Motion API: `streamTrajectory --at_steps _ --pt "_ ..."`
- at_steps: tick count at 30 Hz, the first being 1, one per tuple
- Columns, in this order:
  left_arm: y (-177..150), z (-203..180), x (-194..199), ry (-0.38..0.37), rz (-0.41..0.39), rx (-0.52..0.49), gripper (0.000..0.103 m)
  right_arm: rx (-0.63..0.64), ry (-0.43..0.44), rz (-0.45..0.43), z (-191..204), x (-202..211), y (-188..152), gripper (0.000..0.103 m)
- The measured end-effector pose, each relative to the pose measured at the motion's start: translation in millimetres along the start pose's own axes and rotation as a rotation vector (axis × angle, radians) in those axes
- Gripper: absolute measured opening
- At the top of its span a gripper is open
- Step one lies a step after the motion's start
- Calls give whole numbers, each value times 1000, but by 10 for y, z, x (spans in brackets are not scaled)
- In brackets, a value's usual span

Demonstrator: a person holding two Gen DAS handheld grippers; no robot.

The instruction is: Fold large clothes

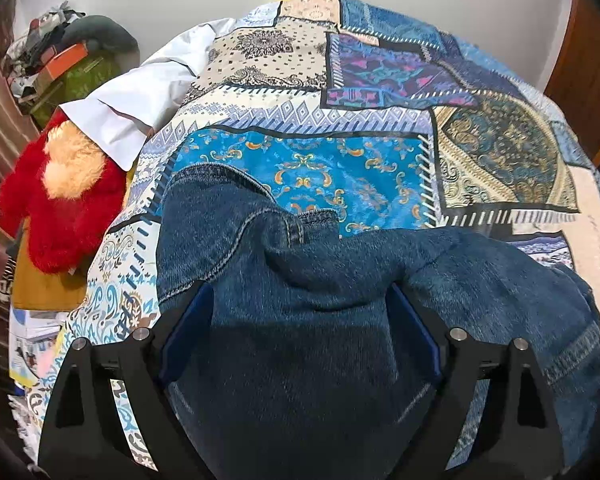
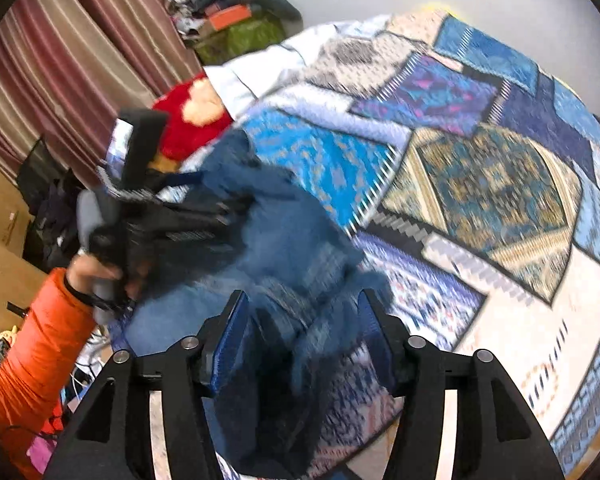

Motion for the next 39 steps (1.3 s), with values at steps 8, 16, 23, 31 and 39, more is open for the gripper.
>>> streamTrajectory --at_steps 8,16,23,31,39 --pt "-169 146 341 -18 0 55 88 89 -75 97 61 -670 -160 75" --pt "-658 54 994 -78 -15 61 88 5 -80 23 16 -188 -286 75" --pt "-1272 -219 1107 -92 32 57 93 67 -63 20 444 -44 -631 81" --pt "-1810 191 1275 -12 70 203 99 -86 -70 84 97 133 -1240 81" --pt "-1602 439 2052 79 -86 273 99 -118 -129 -109 117 962 -1020 81"
Point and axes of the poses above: each gripper's, at about its wrist camera, not at the fingertips, and x roughly against the way its jaws point, z to its left, y to its top, the point moved 10 cm from there along -x, roughly the way its jaws point, and after that the axes turned 6 degrees about -z, right-handed, at the moved point
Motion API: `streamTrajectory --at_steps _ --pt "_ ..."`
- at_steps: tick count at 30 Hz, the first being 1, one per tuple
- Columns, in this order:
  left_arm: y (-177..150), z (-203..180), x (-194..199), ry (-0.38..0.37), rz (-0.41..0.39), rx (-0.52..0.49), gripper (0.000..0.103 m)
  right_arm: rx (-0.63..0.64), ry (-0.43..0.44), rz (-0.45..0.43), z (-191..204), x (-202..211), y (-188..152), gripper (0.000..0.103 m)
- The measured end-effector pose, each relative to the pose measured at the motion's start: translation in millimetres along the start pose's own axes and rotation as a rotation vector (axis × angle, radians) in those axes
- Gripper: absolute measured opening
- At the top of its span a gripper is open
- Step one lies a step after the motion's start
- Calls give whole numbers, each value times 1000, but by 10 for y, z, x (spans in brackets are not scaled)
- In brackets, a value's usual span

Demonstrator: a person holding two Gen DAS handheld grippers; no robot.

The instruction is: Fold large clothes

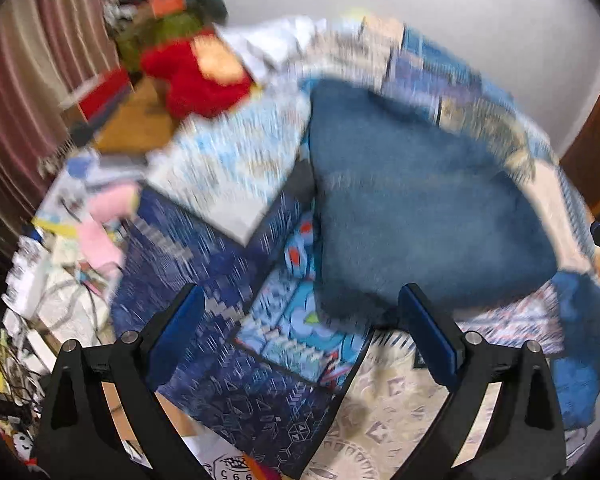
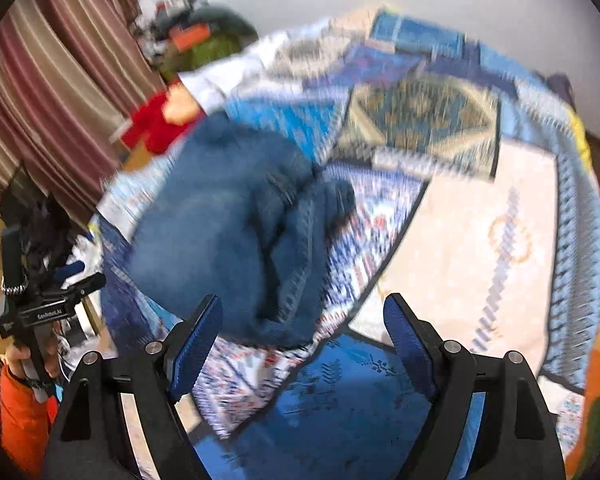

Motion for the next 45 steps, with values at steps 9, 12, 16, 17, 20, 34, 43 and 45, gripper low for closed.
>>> streamTrajectory --at_steps 9,12,16,17,20,34,43,45 --pt "919 -590 1569 -136 -454 -45 99 83 98 -429 810 1370 652 81" --pt "1011 -784 2006 -181 -568 -62 99 96 117 -546 1026 1780 745 81" --pt "1007 -962 2414 -199 -678 -82 99 121 123 -658 1267 2188 717 81" --pt "996 -993 2483 -200 -696 -86 99 130 114 -680 1317 2268 690 81" --pt "936 -1077 2617 -197 -730 -93 99 148 85 -723 1398 2410 602 81" --pt "789 -1015 2553 -155 -699 -43 103 159 -29 -710 1443 2453 310 103" --pt "751 -994 2545 -150 -695 -40 103 180 -46 -695 1453 2403 320 103" --pt "750 -993 2537 -148 -693 -42 103 182 -49 -691 1455 2392 324 103"
Point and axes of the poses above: each gripper's, at about its wrist camera, not at the fingertips, and x roughly against the way its jaws point, z to its left, y to its top, the point moved 10 cm from there along -x, roughly the way its jaws point, and after that the axes turned 6 degrees about -z, right-handed, at the moved point
